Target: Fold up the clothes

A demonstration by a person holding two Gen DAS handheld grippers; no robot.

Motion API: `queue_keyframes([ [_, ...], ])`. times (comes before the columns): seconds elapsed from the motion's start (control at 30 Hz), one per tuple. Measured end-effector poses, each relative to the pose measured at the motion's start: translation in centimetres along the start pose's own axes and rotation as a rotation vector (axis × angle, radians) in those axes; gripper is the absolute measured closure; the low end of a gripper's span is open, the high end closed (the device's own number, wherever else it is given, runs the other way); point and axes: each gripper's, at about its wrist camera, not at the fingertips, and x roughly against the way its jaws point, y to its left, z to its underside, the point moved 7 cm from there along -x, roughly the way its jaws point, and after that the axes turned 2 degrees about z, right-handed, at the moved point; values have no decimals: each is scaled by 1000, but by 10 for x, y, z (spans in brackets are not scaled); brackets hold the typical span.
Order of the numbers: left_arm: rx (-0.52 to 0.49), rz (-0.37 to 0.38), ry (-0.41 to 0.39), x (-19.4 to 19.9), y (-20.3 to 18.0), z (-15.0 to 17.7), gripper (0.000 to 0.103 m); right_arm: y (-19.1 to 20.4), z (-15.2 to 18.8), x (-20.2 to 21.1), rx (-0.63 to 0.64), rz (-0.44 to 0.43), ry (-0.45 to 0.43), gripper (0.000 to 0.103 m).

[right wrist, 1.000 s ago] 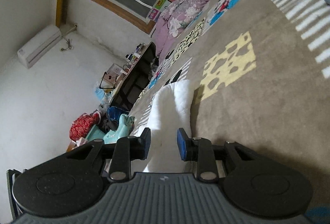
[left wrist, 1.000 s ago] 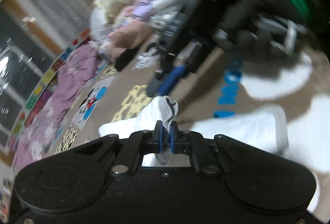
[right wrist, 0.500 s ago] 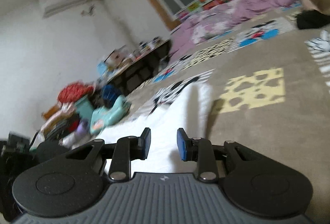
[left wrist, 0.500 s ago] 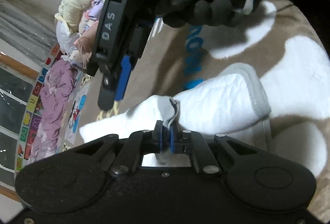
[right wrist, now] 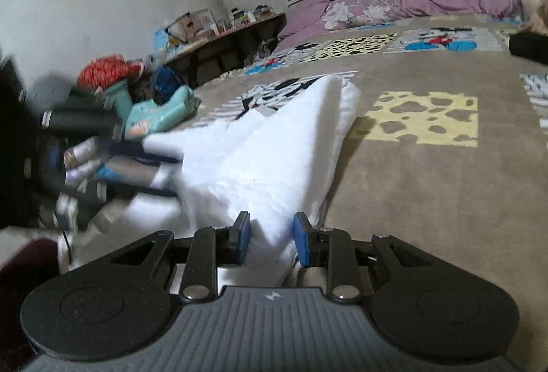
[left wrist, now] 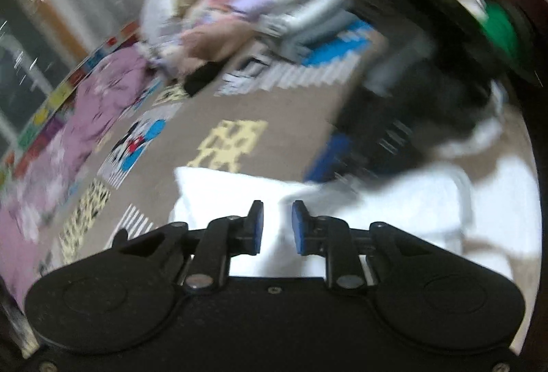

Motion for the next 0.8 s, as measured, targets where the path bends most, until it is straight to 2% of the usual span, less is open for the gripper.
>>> queue_keyframes([
  [0.13,160,18,-67,0,26,-7,83,4,3,2,41,15,3,73],
  [0.27,248,-50,-40,-25,49,-10,83,7,4,3,68,18,4,73],
  [0.33,255,-99,0,-44,56,-12,88,8,5,3,80,22,5,73],
  [0.43,286,-129,32,-69,67,-14,92,11,6,2,104,33,9,73],
  [0.5,302,-132,43,-85,74,-14,94,13,7,1,125,42,11,73],
  [0.8,252,-112,178,-146,78,-6,94,21,12,-4,195,80,15,73],
])
